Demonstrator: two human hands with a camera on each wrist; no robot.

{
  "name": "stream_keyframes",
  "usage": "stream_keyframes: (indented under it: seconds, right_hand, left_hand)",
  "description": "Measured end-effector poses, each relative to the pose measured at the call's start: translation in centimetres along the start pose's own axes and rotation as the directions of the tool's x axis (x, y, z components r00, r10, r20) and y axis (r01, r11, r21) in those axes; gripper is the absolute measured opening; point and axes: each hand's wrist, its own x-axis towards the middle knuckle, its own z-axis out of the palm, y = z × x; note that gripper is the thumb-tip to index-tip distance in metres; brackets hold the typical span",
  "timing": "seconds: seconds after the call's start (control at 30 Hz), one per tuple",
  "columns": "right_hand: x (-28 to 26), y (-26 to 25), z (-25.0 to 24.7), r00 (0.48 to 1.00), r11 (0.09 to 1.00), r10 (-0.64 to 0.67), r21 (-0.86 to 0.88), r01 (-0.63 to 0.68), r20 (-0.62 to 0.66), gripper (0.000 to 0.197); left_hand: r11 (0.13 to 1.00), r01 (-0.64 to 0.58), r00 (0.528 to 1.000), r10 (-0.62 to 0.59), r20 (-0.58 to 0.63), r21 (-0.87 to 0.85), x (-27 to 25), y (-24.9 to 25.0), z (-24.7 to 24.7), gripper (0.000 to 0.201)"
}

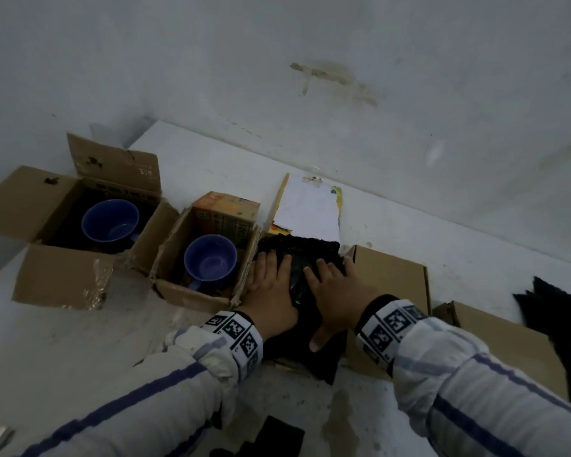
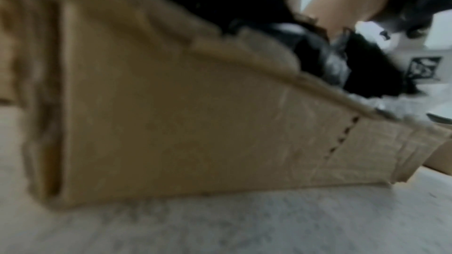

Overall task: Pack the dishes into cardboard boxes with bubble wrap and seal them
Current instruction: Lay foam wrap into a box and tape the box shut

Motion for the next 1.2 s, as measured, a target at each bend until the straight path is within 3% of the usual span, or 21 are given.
stream_keyframes:
  seconds: [0.2,0.4,0.53,0.6,0.67,0.8,0.9,1.0,1.1,1.13,1.2]
  right_hand:
    - [0.4,-1.5,0.6,0.994,0.996,0.076,-0.044,-0.079,-0.073,0.131]
    - [0.3,-0.9,1.3,0.993,0.999,0.048,0.029,-0.045,-0.109,0.127]
    - [0.2,0.0,-0.7,0.998,0.990,0.002,0.138,-0.011,0.068,0.120]
    - [0.8,0.8,-2.5,0.998,0.965,-0.010,0.263,-0.006,0.060,0.096]
    - [1.5,1.1,-3.5,0.995,0.935,0.042,0.355,-0.008,-0.087,0.072]
    - [2.9,0.2,-2.9,0.994,0.912,0.070,0.409,-0.031,-0.081,0.096]
    - [3.6,0.1,-2.6,0.995,0.890,0.063,0.456,-0.023,-0.071,0.094]
    - [4.1,0.5,-3.0,0.993,0.864,0.050,0.503,0.012,-0.109,0.068]
    - [3.9,0.7,-4.2,0.999,0.931,-0.012,0.363,0.025,-0.040,0.042]
    - [3.8,0.7,-4.9,0.996,0.948,-0.017,0.315,0.043,-0.082,0.036]
    - [3.7,0.5,-6.1,0.959,0.941,0.002,0.325,0.094,-0.284,0.026]
  left_hand:
    - [0.995,-0.091,0.995,0.089,-0.041,-0.031,-1.0,-0.4,-0.3,0.067]
    - [0.991,-0.124,0.981,0.115,0.154,0.052,-2.3,-1.0,-0.1,0.103]
    - [0.984,-0.139,0.980,0.121,0.155,0.113,-2.5,-1.2,0.2,0.120]
    - [0.980,-0.140,0.980,0.117,0.159,0.140,-2.7,-1.2,0.3,0.125]
    - [0.979,-0.136,0.981,0.112,0.157,0.153,-2.6,-1.1,0.4,0.126]
    - [0.981,-0.130,0.984,0.110,0.139,0.146,-2.4,-1.1,0.6,0.124]
    - [0.984,-0.138,0.985,0.124,0.123,0.114,-2.4,-1.2,0.7,0.122]
    - [0.985,-0.143,0.984,0.130,0.123,0.102,-2.3,-1.2,0.8,0.122]
    - [0.984,-0.139,0.985,0.125,0.121,0.114,-2.1,-1.3,1.0,0.121]
    - [0.984,-0.138,0.985,0.125,0.119,0.114,-2.1,-1.3,1.0,0.121]
    - [0.984,-0.138,0.985,0.126,0.117,0.109,-1.9,-1.4,1.3,0.122]
